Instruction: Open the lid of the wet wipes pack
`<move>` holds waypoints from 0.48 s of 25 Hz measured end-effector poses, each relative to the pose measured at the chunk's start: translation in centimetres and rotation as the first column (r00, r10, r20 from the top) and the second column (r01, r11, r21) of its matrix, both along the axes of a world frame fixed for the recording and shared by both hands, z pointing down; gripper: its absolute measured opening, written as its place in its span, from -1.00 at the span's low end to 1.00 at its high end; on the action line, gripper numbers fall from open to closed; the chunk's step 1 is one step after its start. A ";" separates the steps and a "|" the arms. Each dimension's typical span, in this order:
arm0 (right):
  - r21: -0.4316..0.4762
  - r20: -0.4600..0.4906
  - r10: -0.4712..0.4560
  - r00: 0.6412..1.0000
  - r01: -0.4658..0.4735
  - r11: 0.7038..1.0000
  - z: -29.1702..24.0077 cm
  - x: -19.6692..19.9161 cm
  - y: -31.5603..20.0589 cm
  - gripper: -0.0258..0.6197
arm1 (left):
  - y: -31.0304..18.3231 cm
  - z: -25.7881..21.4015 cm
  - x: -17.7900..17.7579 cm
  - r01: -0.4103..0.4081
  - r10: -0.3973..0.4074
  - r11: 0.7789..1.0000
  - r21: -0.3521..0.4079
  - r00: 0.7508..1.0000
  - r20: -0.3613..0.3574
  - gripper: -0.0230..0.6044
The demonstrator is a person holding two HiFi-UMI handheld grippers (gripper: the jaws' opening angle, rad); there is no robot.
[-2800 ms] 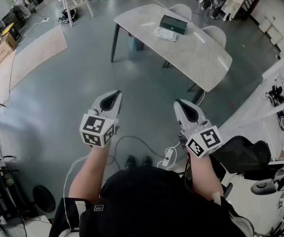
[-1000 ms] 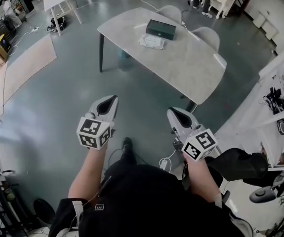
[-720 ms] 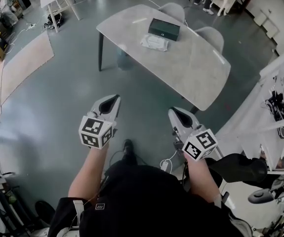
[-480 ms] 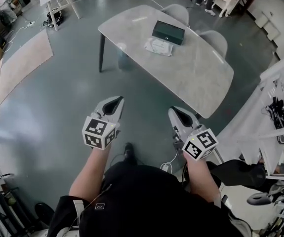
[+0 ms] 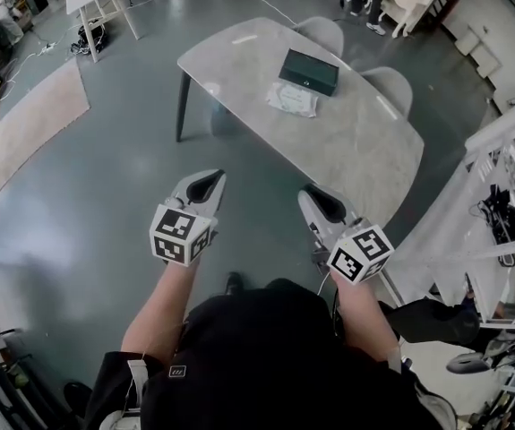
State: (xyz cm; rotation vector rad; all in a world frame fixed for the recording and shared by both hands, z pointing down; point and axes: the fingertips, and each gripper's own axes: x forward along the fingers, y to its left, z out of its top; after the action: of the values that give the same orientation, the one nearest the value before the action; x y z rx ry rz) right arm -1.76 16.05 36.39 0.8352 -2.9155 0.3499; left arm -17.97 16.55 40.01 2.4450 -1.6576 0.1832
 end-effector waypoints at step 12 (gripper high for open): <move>0.003 -0.047 0.019 0.999 -0.019 1.000 1.3 0.6 -7.5 -0.73 | -5.9 0.8 -1.0 0.002 -0.002 0.999 -0.032 1.000 0.009 -0.89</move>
State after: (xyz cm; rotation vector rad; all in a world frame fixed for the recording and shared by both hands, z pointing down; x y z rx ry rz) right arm -1.13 8.60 37.65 0.8595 -2.8668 0.3236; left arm -18.99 10.70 40.80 2.4227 -1.6476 0.2189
